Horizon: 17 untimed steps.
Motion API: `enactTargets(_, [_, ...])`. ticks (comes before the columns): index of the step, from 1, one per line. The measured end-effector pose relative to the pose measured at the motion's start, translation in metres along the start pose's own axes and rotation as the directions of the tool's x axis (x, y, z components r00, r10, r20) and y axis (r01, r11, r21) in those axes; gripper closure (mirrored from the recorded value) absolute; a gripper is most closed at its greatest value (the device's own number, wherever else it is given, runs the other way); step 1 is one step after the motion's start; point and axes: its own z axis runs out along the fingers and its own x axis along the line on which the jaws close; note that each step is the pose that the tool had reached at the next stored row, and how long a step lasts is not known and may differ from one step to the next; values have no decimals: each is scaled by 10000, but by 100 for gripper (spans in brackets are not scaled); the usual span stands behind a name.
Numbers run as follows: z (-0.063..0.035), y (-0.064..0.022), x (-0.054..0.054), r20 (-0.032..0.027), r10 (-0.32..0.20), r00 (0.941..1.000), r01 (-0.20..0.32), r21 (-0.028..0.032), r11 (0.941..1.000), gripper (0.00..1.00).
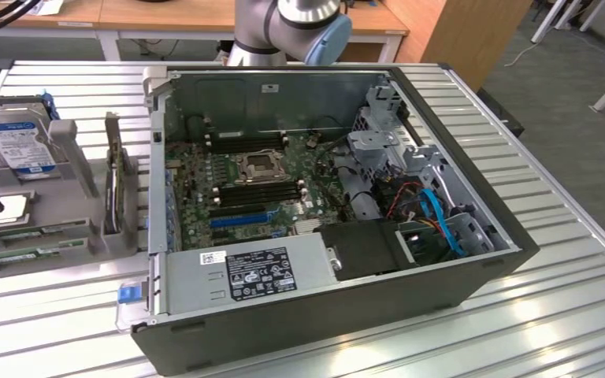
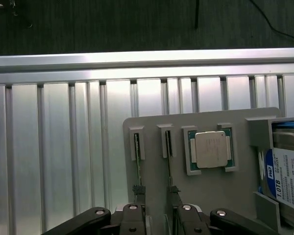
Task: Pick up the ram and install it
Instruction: 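Pick up the ram and move it above insertion slot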
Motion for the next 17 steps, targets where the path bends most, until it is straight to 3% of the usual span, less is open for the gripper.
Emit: enactTargets(17, [193, -9, 9, 0, -1, 10000, 1, 0, 10000, 69])
